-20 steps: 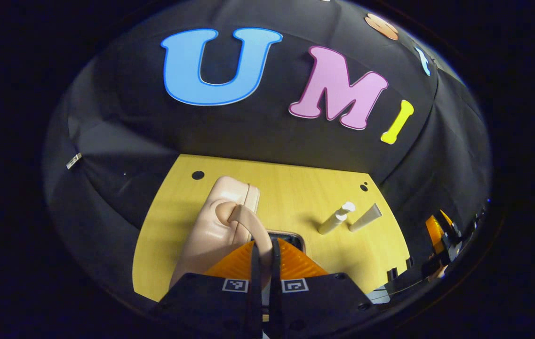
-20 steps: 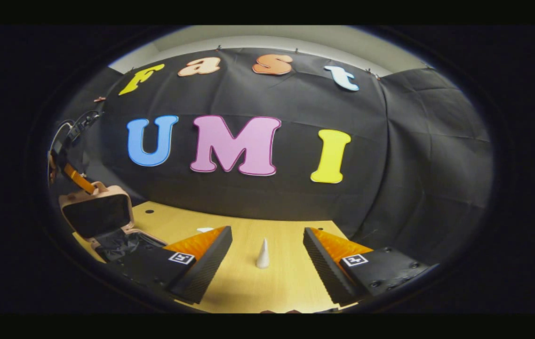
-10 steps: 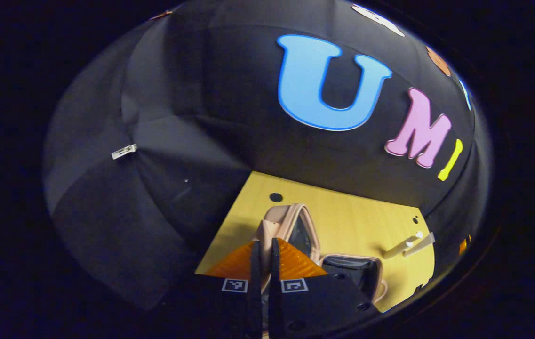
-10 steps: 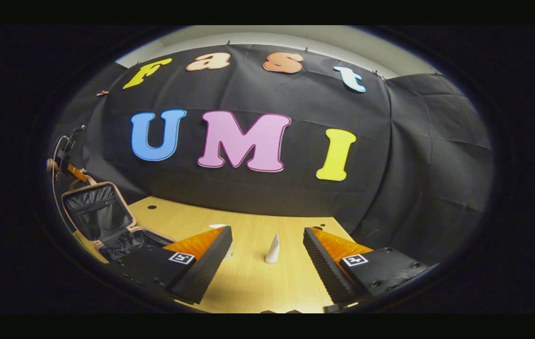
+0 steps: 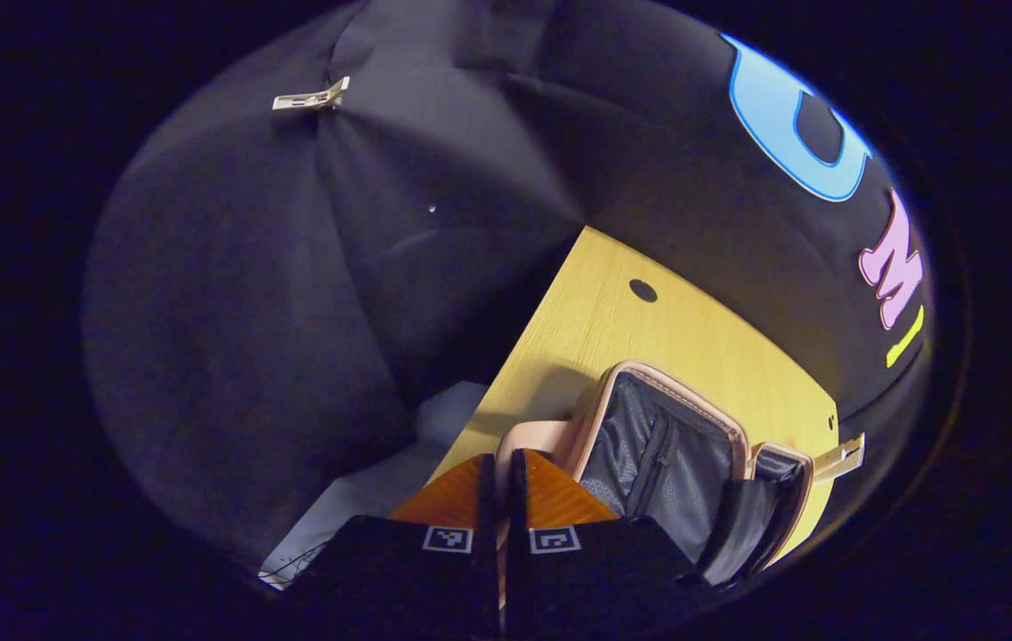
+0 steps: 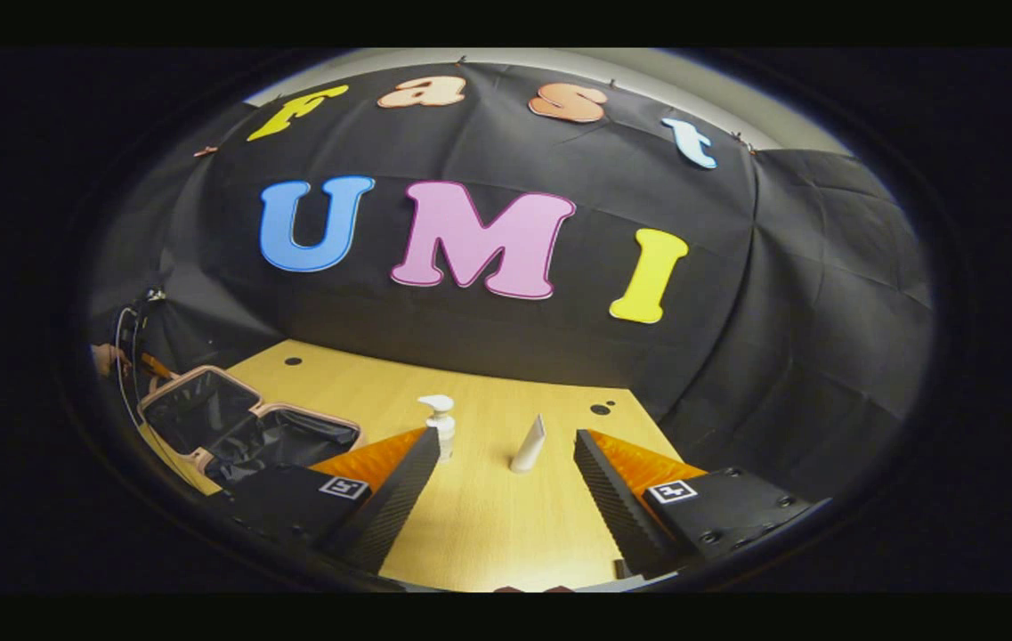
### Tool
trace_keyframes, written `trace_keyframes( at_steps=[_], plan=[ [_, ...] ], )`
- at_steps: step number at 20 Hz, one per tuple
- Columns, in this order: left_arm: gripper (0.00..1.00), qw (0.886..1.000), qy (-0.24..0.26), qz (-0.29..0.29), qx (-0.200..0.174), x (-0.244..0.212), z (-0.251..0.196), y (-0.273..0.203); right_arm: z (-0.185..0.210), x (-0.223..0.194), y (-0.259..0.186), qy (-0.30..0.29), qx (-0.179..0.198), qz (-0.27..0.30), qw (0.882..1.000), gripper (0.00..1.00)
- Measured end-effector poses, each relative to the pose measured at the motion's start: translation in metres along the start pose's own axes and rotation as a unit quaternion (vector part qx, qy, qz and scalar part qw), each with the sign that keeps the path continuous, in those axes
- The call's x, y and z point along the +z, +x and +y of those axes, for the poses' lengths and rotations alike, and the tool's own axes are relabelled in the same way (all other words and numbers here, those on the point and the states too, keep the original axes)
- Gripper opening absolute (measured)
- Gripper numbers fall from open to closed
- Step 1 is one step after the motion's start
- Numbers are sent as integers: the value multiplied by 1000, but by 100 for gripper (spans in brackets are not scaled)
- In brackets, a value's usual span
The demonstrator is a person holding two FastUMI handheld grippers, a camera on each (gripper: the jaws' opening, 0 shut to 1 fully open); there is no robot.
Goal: First open the suitcase, pack the skin care products into it, and then close the suitcase.
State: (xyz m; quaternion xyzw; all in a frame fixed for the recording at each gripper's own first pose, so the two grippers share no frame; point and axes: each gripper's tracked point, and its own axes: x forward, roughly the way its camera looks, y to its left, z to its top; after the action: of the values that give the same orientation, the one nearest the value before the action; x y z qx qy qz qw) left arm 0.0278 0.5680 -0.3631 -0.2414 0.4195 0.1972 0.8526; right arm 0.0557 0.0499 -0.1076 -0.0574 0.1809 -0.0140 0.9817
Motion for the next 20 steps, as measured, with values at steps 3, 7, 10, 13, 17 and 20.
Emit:
trace_keyframes(
  at_steps=[3,7,10,13,17,20],
  plan=[
    [22,999,16,-31,14,1,6,2,0,-7,0,1,-11,10,1000,97],
    [97,992,38,-113,-32,15,-64,-56,-8,-11,5,-5,-17,12,1000,97],
    [96,980,83,-145,-107,-4,-162,-102,-13,-18,18,-5,-14,10,1000,97],
    [97,967,117,-129,-184,-49,-278,-133,-12,-39,43,18,7,36,999,97],
    [96,949,138,-114,-260,-104,-415,-158,-15,-51,83,29,28,38,998,97],
    [96,938,182,-78,-284,-142,-492,-134,-21,-72,117,15,41,47,998,98]
  ],
)
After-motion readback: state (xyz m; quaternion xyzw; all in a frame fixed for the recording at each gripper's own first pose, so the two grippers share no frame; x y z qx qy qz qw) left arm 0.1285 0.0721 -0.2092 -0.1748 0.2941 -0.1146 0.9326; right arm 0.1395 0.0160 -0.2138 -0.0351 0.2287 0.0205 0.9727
